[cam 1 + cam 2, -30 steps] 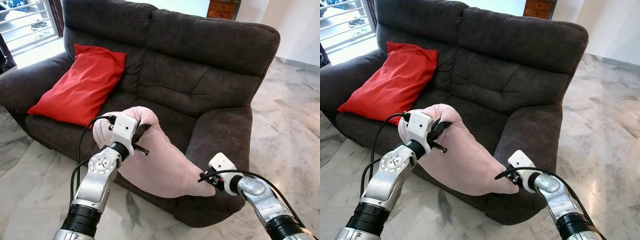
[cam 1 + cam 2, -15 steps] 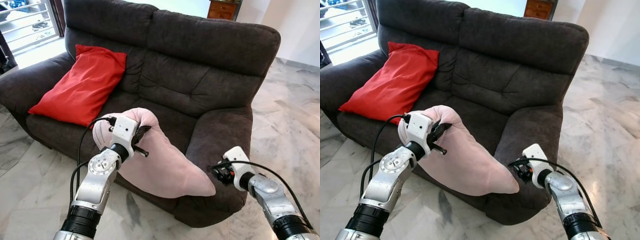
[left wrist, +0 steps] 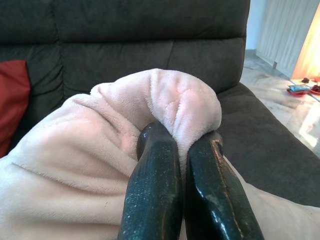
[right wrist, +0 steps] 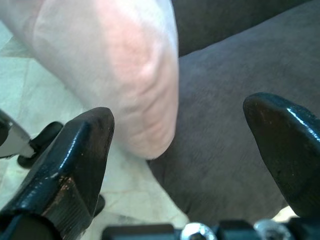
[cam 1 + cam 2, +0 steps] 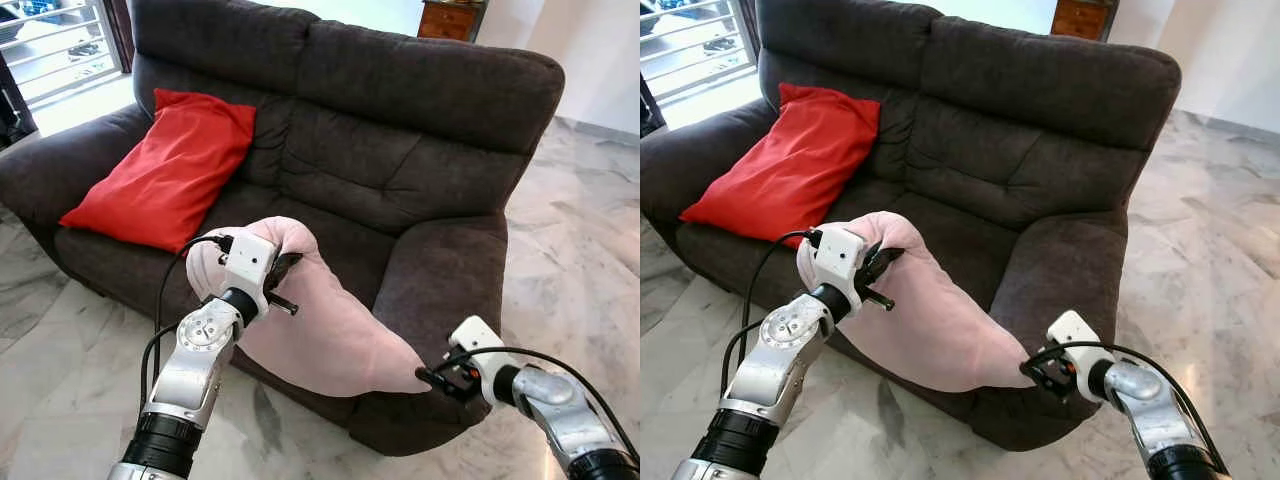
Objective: Move the pillow to the sofa from floor
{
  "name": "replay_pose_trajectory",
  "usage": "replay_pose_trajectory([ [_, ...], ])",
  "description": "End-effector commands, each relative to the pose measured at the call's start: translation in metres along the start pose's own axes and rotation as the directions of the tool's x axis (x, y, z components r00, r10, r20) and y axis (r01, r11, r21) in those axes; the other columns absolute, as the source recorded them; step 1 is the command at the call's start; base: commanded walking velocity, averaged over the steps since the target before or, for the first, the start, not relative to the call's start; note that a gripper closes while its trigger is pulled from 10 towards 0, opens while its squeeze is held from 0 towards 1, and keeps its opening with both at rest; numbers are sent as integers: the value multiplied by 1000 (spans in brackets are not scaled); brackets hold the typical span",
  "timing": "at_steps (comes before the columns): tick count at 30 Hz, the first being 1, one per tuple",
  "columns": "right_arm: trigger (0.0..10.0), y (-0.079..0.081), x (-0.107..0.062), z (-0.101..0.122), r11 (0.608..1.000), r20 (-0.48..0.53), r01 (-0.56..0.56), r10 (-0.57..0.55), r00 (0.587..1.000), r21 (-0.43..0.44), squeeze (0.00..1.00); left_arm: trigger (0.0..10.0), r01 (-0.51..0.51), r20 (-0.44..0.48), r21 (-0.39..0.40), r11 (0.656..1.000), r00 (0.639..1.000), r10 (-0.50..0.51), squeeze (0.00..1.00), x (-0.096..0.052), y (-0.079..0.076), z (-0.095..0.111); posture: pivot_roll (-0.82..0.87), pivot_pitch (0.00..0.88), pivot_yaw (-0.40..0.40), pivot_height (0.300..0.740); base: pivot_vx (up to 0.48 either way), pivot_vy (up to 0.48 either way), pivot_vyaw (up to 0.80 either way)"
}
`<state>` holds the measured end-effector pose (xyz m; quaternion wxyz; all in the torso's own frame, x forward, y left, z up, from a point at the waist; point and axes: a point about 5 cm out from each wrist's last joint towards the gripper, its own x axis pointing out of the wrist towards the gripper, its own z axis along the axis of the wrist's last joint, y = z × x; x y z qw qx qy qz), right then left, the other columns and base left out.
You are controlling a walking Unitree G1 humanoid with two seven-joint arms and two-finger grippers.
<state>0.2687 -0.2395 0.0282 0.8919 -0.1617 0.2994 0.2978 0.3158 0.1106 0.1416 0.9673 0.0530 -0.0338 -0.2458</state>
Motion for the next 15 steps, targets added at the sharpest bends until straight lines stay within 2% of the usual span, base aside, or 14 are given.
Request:
replay_pose_trajectory([
  [1,10000,-1,-3,1,1000,-7,-13,13,1000,-2,1000,10000,32,36,19,999,999,-32,0,2,-7,9,59,0,-77,740,0,0,0],
  [8,10000,10,3,-7,999,-33,-40,40,999,20,1000,10000,34,33,18,999,999,-35,0,3,-8,8,57,0,-77,740,0,0,0],
  [15,10000,19,13,-10,998,-35,1,1,999,63,1000,10000,31,26,17,999,999,-31,0,1,-8,7,62,0,-79,740,0,0,0],
])
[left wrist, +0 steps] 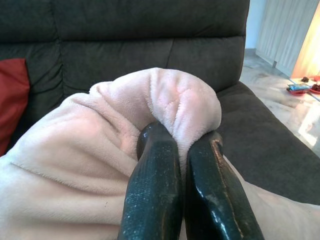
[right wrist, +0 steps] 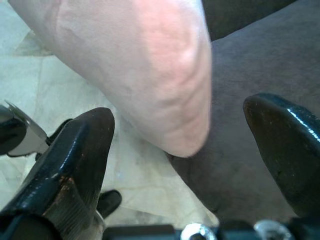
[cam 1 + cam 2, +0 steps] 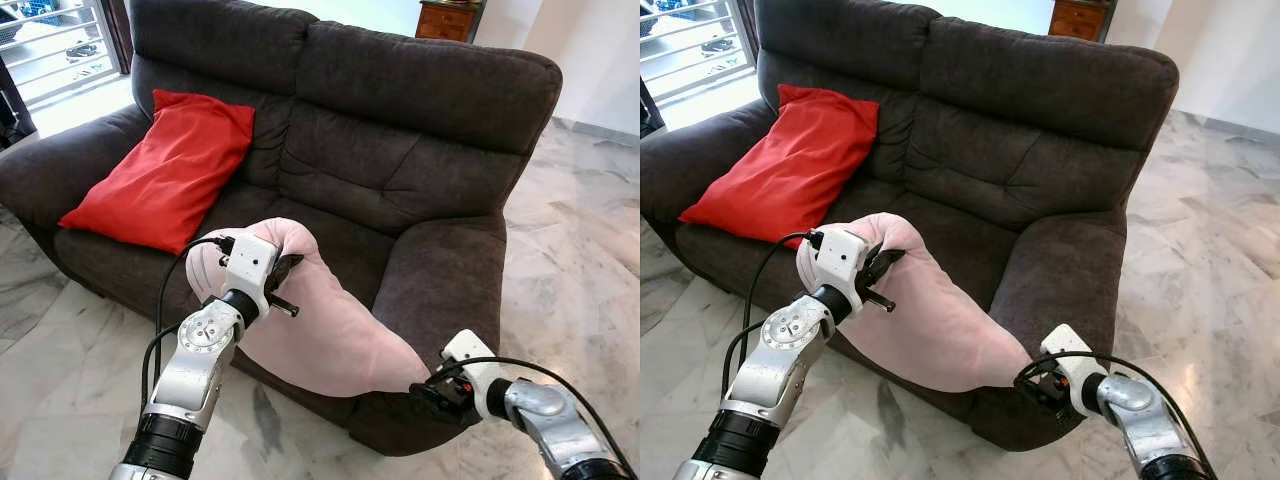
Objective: Move the pillow to the sofa from floor
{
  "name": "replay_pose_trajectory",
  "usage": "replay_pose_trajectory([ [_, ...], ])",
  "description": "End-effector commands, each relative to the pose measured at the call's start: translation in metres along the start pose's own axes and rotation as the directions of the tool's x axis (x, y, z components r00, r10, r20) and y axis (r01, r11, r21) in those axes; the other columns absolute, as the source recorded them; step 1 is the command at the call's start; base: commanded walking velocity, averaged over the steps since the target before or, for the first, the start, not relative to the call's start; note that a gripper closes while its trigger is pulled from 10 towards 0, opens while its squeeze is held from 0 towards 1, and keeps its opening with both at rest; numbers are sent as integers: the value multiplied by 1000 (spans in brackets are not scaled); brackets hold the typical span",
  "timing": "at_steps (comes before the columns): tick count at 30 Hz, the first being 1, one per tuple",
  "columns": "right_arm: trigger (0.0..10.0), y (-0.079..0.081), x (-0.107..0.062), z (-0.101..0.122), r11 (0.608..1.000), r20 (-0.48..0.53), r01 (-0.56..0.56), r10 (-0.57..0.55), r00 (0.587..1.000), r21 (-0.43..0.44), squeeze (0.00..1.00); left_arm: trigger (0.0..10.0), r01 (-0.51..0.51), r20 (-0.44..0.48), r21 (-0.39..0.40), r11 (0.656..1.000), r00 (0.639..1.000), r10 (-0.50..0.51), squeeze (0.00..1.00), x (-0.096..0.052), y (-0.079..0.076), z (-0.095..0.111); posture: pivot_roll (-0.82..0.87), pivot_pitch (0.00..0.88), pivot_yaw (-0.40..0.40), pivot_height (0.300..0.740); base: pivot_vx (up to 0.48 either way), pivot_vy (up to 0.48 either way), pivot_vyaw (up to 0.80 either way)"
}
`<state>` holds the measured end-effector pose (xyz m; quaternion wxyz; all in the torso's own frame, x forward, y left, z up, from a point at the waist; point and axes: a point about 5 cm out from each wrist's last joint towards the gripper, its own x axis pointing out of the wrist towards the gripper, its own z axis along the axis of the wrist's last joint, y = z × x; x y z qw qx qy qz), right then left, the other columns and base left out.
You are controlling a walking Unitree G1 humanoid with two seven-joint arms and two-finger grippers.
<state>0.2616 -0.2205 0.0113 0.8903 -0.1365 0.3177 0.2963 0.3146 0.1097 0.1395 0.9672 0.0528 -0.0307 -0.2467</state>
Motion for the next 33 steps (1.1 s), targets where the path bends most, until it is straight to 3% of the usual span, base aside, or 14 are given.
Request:
replay_pose_trajectory([
  [1,10000,-1,0,-3,1000,-15,26,-26,1000,10,1000,10000,28,31,19,999,999,-29,0,2,-6,8,63,0,-79,740,0,0,0],
  [24,10000,36,30,-6,996,23,-7,5,1000,84,1000,10000,19,24,10,1000,1000,-19,0,1,-5,6,72,0,-85,740,0,0,0],
  [25,10000,37,31,-5,996,27,-8,6,1000,85,922,10000,18,24,10,1000,1000,-18,0,1,-5,6,72,0,-85,740,0,0,0],
  [26,10000,38,32,-4,996,32,-11,8,999,88,282,10000,18,24,10,1000,1000,-18,0,1,-5,6,74,0,-85,740,0,0,0],
  [27,10000,40,33,-4,995,35,-15,12,999,94,0,10000,17,25,9,1000,1000,-17,0,1,-5,6,74,0,-85,740,0,0,0],
  [33,10000,43,37,-5,995,28,5,-8,1000,99,0,10000,19,27,7,1000,999,-20,0,1,-6,7,76,0,-87,740,0,0,0],
])
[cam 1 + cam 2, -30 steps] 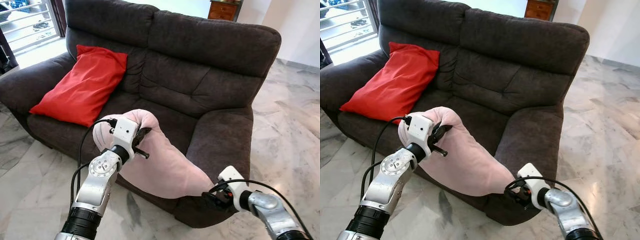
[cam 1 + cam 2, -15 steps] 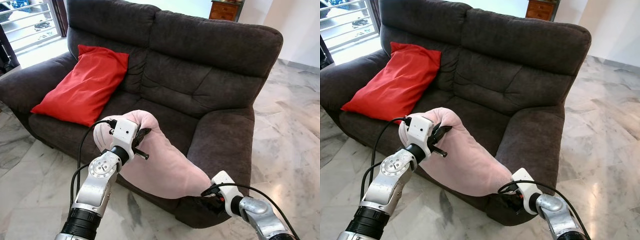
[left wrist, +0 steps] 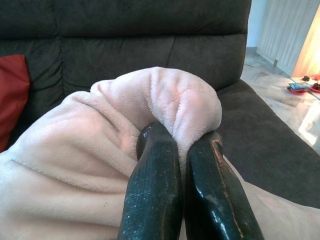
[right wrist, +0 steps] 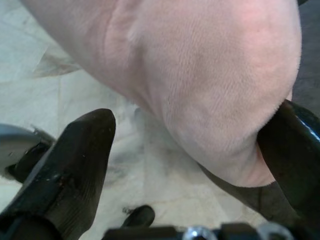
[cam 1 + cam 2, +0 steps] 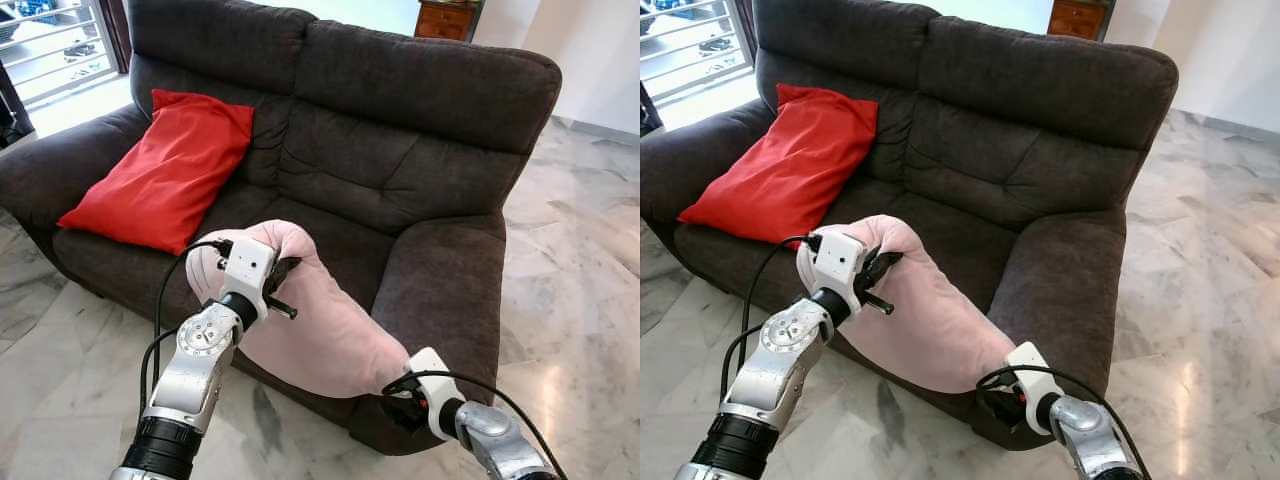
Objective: Move the pillow to the sofa from floor
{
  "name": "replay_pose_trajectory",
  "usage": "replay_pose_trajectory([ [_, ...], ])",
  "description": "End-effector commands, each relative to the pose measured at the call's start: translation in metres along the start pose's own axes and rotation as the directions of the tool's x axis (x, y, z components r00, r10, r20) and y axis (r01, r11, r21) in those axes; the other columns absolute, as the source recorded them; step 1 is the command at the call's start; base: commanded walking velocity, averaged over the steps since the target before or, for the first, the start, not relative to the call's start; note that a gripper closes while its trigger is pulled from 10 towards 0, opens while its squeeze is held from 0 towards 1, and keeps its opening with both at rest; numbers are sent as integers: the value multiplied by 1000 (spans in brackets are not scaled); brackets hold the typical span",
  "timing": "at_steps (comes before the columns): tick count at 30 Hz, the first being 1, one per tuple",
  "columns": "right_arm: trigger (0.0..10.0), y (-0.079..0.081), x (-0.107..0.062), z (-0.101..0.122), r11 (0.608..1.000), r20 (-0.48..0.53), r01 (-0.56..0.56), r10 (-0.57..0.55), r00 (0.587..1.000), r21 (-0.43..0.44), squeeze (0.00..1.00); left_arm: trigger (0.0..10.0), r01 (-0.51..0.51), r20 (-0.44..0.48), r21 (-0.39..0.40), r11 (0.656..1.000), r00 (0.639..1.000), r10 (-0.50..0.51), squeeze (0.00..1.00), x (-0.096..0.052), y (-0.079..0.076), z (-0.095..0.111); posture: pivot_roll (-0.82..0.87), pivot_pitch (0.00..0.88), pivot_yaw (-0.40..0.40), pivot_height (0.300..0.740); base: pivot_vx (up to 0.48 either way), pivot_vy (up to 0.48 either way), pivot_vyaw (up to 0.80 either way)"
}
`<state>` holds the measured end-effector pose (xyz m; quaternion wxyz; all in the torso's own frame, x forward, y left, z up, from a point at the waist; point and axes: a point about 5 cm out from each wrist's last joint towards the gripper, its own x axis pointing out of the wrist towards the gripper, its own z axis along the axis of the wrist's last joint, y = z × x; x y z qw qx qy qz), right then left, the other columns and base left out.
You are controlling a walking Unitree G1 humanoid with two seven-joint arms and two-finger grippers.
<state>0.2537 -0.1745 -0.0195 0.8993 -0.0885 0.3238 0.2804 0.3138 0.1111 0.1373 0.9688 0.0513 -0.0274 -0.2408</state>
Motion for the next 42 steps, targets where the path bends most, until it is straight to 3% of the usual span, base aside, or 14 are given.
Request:
replay_pose_trajectory([
  [1,10000,-1,2,4,999,14,34,-34,999,-2,0,10000,32,34,11,999,999,-32,0,3,-7,9,77,0,-88,740,0,0,0],
  [5,10000,-8,4,8,990,23,140,-140,990,1,0,10000,31,35,10,999,999,-31,0,3,-8,9,79,0,-89,740,0,0,0],
  [9,10000,-10,5,8,987,20,160,-160,987,13,0,10000,31,35,9,999,999,-31,0,3,-8,9,77,0,-88,740,0,0,0],
  [20,10000,9,13,-2,998,-32,68,-67,997,13,0,10000,33,39,8,999,999,-33,0,4,-8,10,81,0,-89,740,0,0,0],
  [26,10000,9,14,0,995,-2,96,-96,995,33,0,10000,32,40,10,999,999,-32,0,4,-8,10,85,0,-90,740,0,0,0],
  [27,0,9,15,2,992,19,108,-110,994,58,0,10000,31,40,10,999,999,-31,0,4,-8,10,85,0,-90,740,0,0,0],
  [42,0,9,18,7,991,42,122,-124,991,54,0,10000,24,41,10,1000,999,-24,0,5,-7,11,87,0,-91,740,0,0,0],
])
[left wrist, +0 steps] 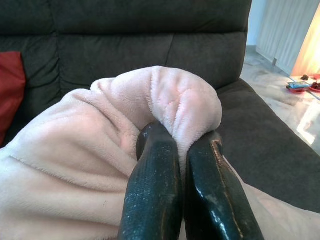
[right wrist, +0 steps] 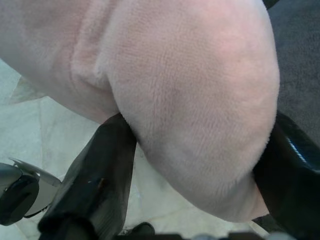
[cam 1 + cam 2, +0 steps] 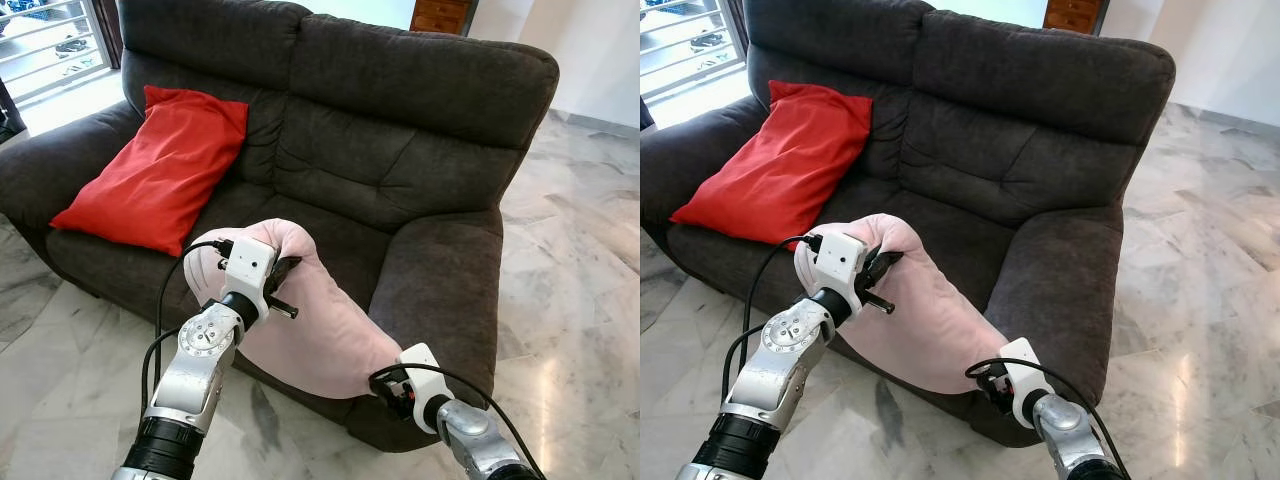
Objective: Move the pillow to the sofa from floor
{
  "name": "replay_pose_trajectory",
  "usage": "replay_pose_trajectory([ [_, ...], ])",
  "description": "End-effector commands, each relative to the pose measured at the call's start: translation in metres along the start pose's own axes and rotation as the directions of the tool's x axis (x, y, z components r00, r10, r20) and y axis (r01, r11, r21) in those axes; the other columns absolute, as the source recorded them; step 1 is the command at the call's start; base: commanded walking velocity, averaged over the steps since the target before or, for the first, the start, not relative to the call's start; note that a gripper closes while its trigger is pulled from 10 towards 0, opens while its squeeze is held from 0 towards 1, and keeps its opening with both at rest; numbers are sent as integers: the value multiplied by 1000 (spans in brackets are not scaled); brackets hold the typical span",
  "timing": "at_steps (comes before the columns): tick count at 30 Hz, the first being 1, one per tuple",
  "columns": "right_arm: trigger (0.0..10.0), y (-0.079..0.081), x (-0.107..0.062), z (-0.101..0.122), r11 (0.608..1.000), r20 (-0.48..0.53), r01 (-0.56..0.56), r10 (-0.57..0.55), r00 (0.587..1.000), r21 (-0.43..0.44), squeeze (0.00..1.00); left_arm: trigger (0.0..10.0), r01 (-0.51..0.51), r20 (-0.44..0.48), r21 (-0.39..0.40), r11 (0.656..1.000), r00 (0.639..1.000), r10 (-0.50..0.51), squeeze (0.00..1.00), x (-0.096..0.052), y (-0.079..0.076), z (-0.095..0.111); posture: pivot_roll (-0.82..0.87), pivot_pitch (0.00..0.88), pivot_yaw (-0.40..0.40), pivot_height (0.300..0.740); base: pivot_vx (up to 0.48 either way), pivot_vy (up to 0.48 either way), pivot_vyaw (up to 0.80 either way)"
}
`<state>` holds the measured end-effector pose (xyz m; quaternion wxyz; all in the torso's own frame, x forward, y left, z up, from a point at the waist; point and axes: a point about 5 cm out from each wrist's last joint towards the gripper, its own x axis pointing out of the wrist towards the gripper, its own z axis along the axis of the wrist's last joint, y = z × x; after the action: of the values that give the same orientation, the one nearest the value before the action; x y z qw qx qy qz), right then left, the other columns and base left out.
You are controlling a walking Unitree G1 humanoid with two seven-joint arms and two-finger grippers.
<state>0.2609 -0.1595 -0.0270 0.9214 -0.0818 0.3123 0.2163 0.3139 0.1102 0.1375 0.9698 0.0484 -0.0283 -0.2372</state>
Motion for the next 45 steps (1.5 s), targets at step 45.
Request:
replay_pose_trajectory([
  [45,0,-31,-19,55,994,328,108,-112,938,30,0,10000,-87,-77,-11,996,993,86,0,-44,17,-18,79,0,-85,740,0,0,0],
])
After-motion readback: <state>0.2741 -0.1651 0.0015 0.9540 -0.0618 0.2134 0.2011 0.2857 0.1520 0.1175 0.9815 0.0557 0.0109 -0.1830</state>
